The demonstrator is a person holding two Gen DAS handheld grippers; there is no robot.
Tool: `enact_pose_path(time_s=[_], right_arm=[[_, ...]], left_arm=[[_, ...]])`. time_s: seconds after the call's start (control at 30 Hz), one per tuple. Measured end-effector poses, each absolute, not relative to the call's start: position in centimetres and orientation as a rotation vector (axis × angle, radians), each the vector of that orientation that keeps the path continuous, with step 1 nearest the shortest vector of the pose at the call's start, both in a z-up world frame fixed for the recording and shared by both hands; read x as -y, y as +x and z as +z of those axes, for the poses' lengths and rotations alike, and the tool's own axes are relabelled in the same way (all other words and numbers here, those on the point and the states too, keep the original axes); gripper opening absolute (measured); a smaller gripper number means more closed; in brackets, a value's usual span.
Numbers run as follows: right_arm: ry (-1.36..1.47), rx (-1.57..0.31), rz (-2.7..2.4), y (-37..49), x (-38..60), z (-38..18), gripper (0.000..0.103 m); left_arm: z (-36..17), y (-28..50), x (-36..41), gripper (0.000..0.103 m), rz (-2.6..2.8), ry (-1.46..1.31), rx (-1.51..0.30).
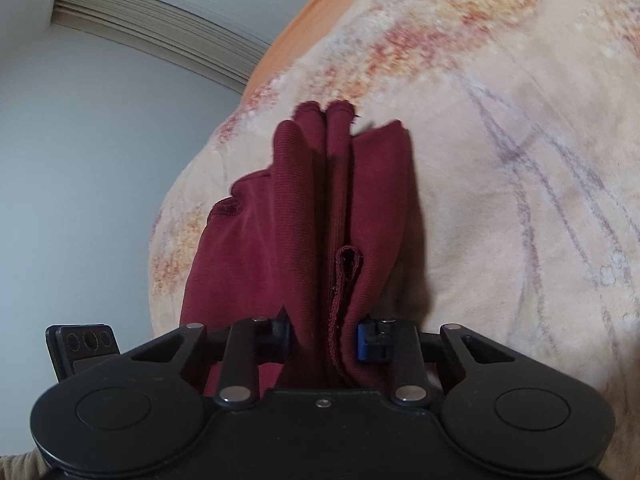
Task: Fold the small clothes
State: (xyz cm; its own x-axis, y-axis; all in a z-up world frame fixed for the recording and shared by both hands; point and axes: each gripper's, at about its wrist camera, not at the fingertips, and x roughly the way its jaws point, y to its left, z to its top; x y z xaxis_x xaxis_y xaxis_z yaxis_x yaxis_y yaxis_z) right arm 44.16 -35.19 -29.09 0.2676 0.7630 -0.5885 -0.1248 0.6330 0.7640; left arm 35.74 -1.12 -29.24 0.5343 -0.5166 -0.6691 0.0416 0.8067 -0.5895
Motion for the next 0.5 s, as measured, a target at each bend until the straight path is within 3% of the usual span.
enact_pose_path(time_s=[0.5], right_arm=[[0.621, -1.180, 0.812, 33.3, 31.3, -22.4, 0.029]], left_arm=[[-21.3, 20.6, -2.5, 0.033, -0.338, -0.564, -0.905]])
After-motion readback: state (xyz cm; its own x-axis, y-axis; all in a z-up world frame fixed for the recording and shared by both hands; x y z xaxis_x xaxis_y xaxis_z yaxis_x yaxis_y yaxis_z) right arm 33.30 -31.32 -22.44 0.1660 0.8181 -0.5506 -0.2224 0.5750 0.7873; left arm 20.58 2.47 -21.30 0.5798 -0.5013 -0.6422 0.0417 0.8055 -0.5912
